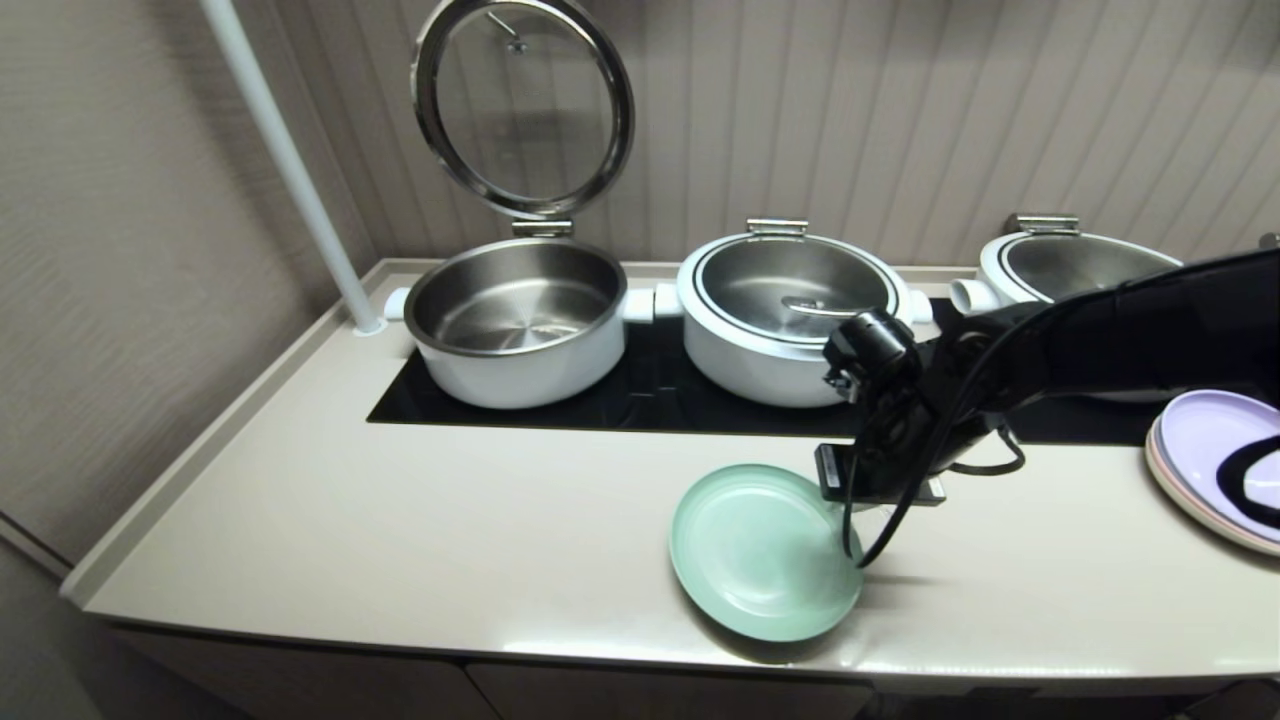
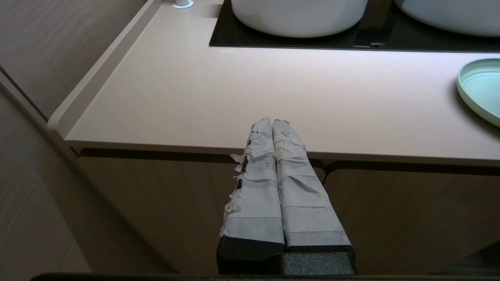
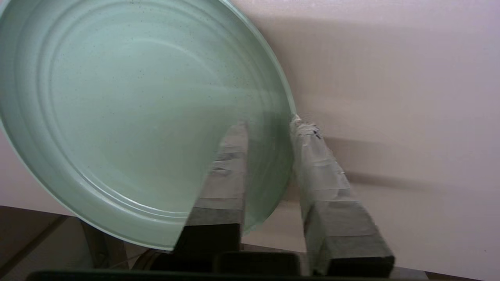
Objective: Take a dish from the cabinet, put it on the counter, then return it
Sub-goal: Pick up the plate from the table
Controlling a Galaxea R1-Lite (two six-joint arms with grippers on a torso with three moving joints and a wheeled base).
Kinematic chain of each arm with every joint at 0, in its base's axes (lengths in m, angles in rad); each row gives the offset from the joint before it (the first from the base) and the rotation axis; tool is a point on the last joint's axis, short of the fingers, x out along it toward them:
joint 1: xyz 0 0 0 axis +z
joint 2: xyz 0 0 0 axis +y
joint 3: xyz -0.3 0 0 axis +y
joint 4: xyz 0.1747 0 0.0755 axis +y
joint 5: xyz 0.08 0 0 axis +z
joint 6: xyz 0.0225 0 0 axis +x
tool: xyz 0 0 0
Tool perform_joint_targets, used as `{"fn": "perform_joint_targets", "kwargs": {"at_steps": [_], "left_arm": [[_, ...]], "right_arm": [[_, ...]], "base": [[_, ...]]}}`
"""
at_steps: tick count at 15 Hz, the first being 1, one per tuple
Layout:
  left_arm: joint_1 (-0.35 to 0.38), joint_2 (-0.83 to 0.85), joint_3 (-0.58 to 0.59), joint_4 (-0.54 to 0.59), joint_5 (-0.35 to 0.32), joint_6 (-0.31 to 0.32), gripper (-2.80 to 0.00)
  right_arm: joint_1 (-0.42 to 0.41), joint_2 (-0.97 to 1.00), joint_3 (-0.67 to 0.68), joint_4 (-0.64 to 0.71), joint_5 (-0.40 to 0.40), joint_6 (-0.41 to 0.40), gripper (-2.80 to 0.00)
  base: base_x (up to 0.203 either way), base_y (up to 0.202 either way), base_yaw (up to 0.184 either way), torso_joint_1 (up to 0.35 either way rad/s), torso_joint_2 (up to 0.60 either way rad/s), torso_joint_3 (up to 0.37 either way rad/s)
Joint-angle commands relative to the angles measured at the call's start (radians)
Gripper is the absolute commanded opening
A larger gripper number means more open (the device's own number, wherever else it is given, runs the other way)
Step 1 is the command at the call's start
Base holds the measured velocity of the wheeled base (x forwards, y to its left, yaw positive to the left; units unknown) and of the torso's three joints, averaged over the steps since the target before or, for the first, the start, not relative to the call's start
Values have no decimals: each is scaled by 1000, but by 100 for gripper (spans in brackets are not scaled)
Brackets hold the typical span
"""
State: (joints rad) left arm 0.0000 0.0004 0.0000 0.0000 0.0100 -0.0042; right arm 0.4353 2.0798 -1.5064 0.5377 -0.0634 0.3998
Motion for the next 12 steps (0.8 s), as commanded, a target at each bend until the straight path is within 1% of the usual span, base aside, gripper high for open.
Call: {"fn": "perform_joint_targets", "kwargs": {"at_steps": [1, 7, 10, 12], "left_arm": [[0, 0, 0, 0, 1, 0, -280], [0, 0, 0, 0, 1, 0, -280], [0, 0, 0, 0, 0, 0, -280], [0, 0, 0, 0, -1, 0, -280]], "right_arm": [[0, 9, -14, 4, -1, 4, 0], [-1, 20, -22, 2, -3, -7, 0], [-1, 44, -26, 0, -36, -11, 0], [-1, 56, -23, 1, -42, -31, 0]], "base": [[0, 0, 0, 0, 0, 0], [0, 0, 0, 0, 0, 0], [0, 0, 0, 0, 0, 0], [0, 0, 0, 0, 0, 0]]}}
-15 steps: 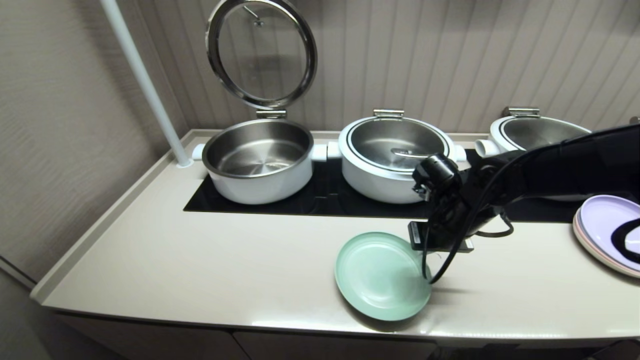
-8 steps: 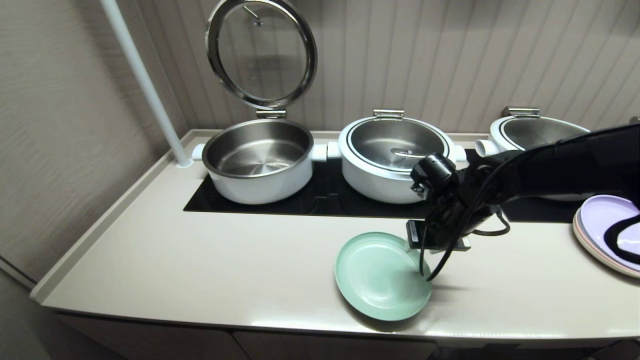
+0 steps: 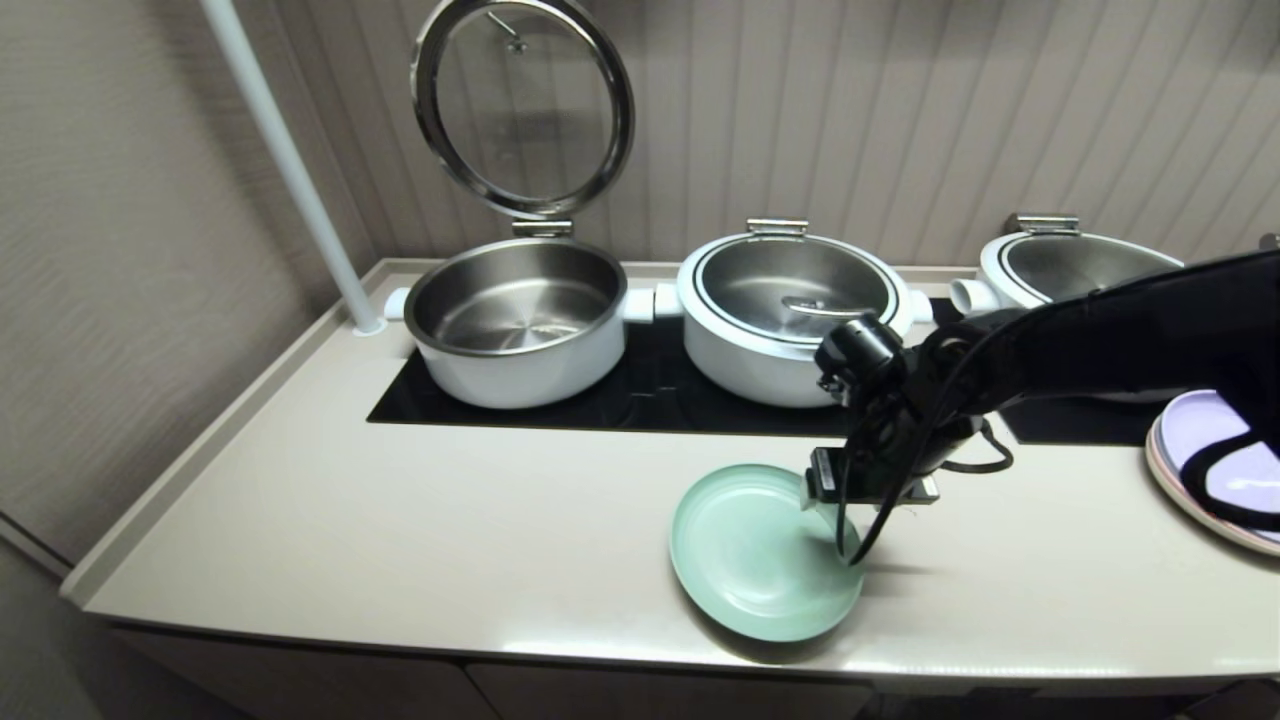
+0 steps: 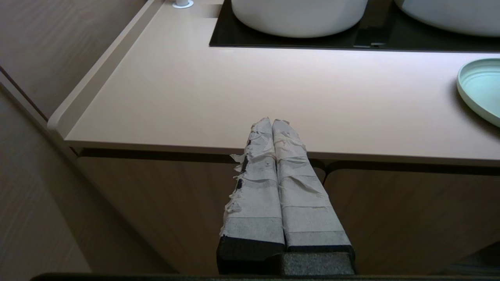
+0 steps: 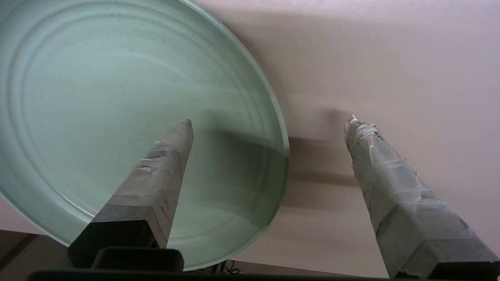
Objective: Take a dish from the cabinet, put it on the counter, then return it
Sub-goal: Pick up the plate from the table
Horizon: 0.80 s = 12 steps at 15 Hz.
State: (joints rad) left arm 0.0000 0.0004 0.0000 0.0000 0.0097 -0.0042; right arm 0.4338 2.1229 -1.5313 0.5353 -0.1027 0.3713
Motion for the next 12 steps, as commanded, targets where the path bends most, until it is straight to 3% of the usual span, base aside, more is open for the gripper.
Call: {"fn": "perform_joint_targets", "kwargs": {"at_steps": [1, 12], "left_arm": [[0, 0, 0, 0, 1, 0, -280], [0, 0, 0, 0, 1, 0, -280]], "right_arm": [[0, 21, 0, 3, -17, -5, 0], [2, 78, -46, 3, -23, 3, 0]], "base": [[0, 0, 0, 0, 0, 0], [0, 0, 0, 0, 0, 0]]}}
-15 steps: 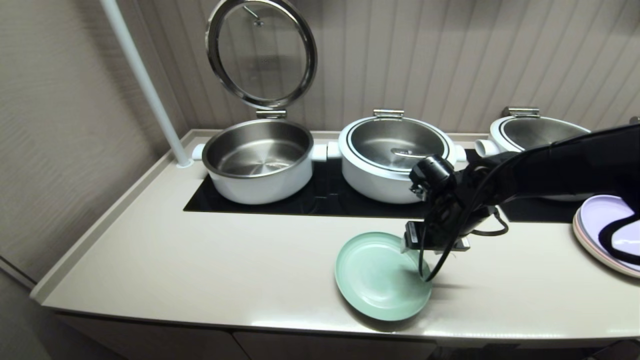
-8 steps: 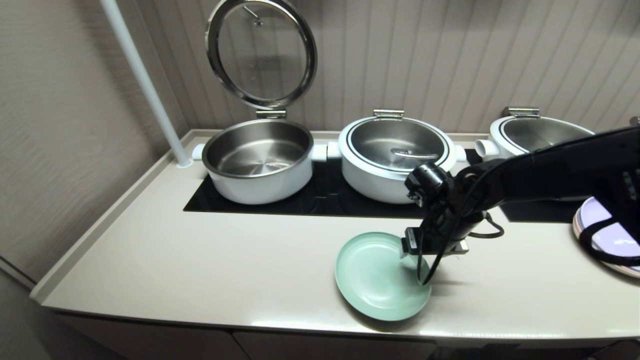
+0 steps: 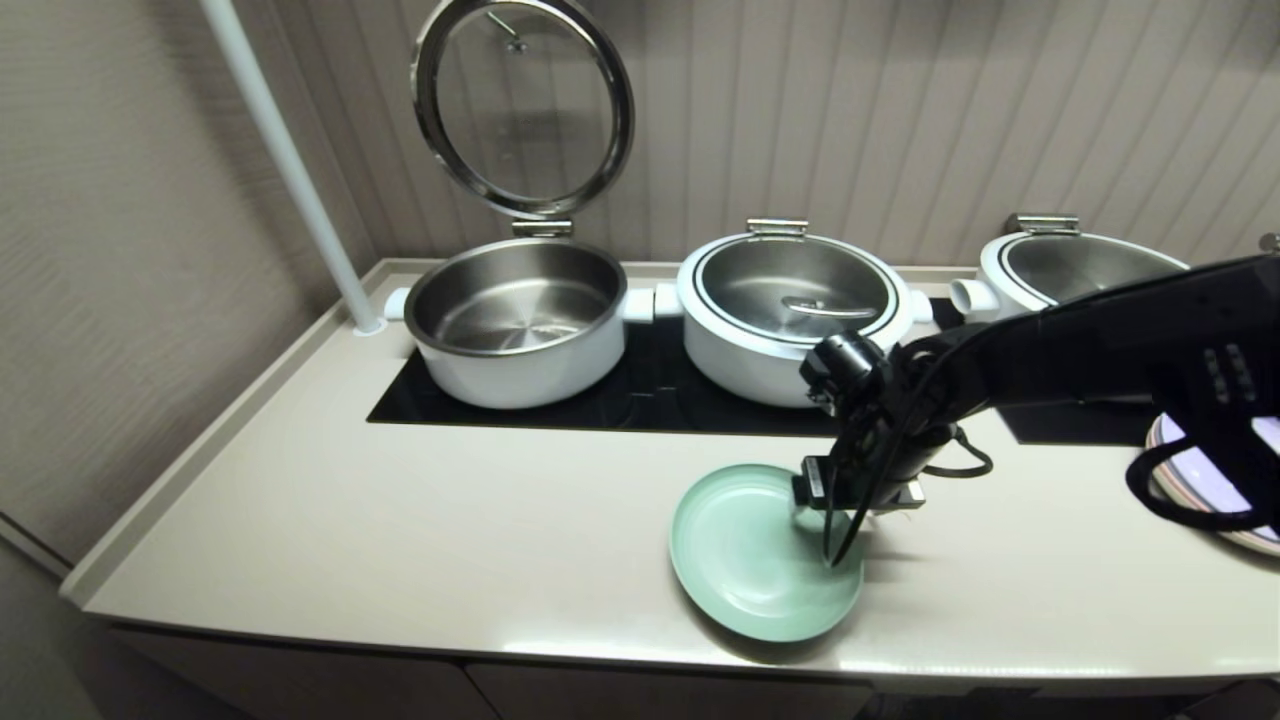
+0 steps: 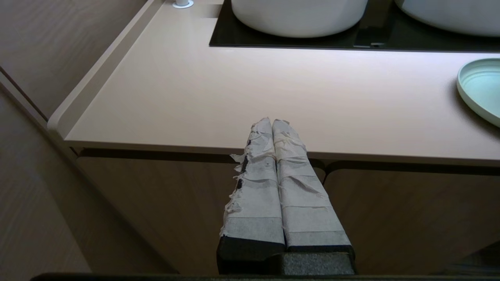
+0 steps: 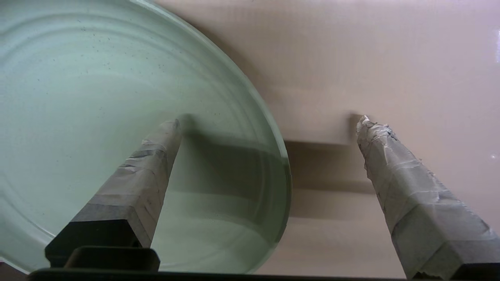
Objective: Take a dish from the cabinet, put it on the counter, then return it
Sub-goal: Pick up the plate from the table
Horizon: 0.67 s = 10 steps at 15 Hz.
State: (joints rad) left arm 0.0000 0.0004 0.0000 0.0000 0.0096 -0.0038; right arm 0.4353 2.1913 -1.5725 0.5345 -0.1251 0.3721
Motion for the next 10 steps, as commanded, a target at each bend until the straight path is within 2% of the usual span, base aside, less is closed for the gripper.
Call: {"fn": "perform_joint_targets", "kwargs": {"at_steps": [1, 10], "left_arm": [[0, 0, 0, 0, 1, -1, -280], [0, 0, 0, 0, 1, -1, -280]], "right_arm": [[0, 10, -3, 4, -1, 6, 0], [0, 24, -1, 4, -1, 8, 0]], "base": [[0, 0, 0, 0, 0, 0], [0, 0, 0, 0, 0, 0]]}}
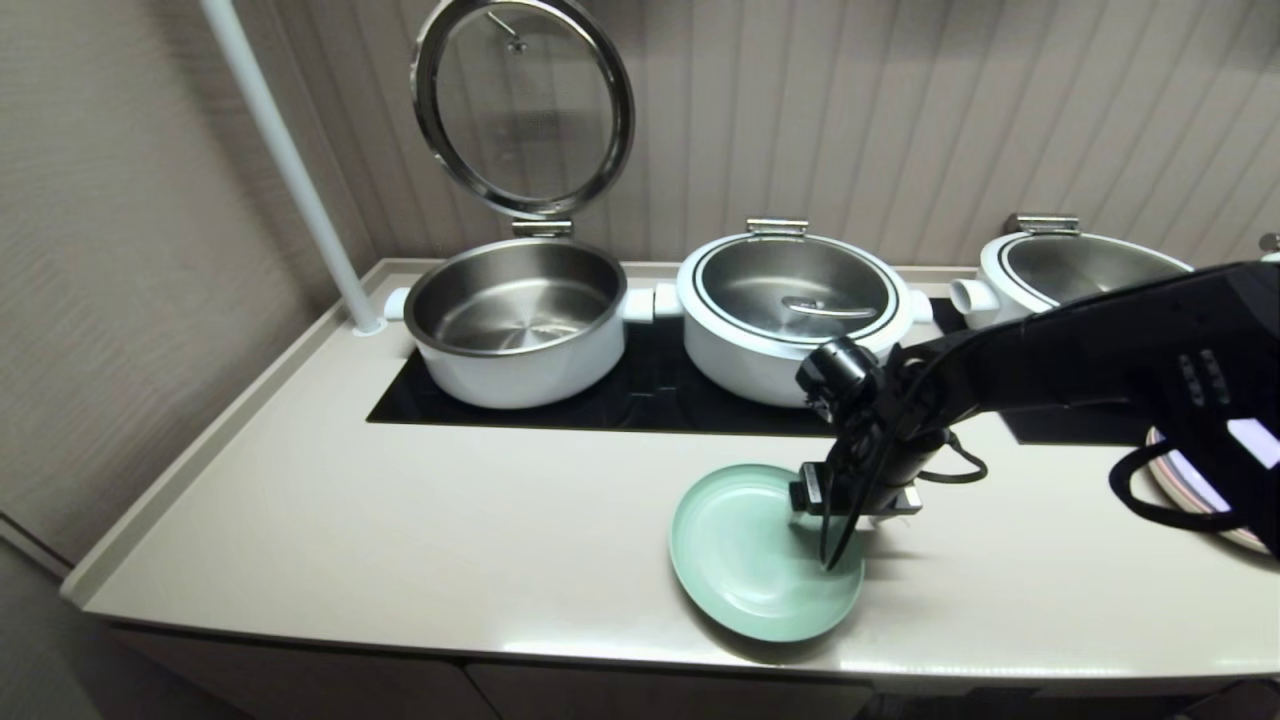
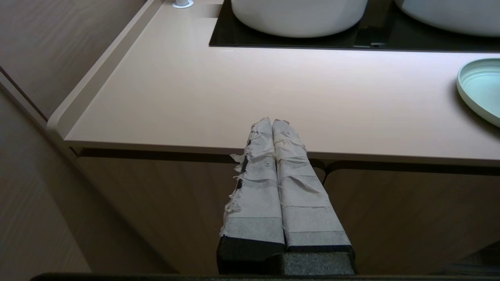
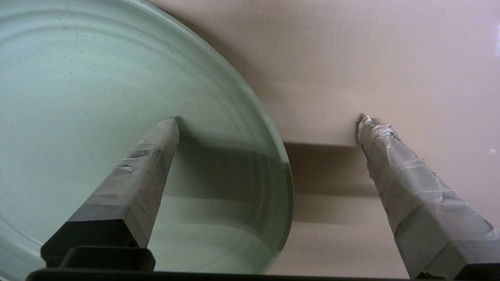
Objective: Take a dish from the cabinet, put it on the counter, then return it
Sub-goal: Pick up the plate from the table
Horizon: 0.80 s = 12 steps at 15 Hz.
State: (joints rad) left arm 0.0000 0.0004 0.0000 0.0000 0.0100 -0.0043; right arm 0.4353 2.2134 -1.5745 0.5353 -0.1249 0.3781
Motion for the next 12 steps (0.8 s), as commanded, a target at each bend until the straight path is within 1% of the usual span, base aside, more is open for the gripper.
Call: {"fn": "perform_joint_targets", "kwargs": {"at_steps": [1, 8, 9, 12], "left_arm": [[0, 0, 0, 0, 0, 0, -280], [0, 0, 0, 0, 1, 0, -280], [0, 0, 0, 0, -1, 0, -280], [0, 0, 0, 0, 0, 0, -280]], "right_arm": [[0, 2, 4, 3, -2, 2, 0], [0, 11, 1, 0, -9, 2, 0], [0, 11, -1, -1, -9, 2, -280], [2, 13, -2, -1, -13, 18, -280]], "base": [[0, 0, 0, 0, 0, 0], [0, 0, 0, 0, 0, 0], [0, 0, 0, 0, 0, 0], [0, 0, 0, 0, 0, 0]]}}
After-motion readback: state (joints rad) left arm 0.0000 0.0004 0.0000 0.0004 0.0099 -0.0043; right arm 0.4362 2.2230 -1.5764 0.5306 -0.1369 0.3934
